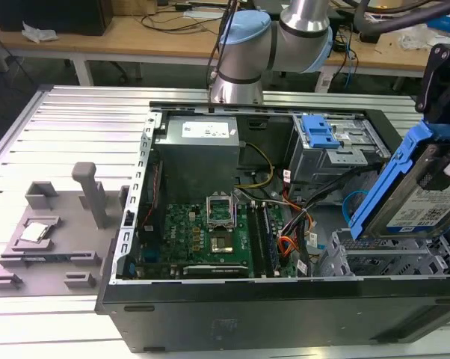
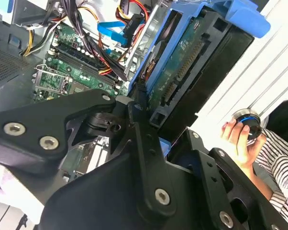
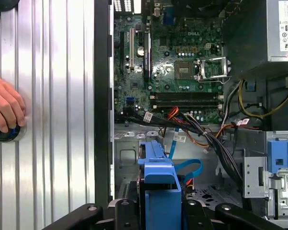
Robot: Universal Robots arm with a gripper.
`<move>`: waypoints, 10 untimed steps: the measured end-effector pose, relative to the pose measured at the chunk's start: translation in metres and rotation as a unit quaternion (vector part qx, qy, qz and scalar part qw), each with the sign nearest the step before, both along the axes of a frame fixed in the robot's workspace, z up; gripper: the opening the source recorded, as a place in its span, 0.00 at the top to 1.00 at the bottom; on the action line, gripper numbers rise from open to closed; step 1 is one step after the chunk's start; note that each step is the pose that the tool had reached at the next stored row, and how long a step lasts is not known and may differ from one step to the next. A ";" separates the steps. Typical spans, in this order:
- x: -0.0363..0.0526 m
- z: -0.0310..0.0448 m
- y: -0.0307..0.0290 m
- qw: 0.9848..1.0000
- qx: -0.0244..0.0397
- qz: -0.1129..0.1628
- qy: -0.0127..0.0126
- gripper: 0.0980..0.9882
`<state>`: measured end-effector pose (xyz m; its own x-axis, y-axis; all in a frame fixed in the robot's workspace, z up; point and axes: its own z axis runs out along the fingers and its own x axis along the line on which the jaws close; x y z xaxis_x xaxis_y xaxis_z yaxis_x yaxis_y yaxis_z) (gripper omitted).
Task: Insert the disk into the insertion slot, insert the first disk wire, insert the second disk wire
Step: 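Insert the disk into the insertion slot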
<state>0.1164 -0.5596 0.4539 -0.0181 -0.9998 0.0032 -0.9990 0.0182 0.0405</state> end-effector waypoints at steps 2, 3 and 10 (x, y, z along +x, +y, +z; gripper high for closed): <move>0.0000 -0.0034 0.0003 1.000 0.000 0.000 0.000 0.70; 0.0000 -0.0049 0.0004 1.000 0.000 0.000 0.000 0.70; -0.0005 -0.0145 0.0032 1.000 0.000 0.000 0.000 0.70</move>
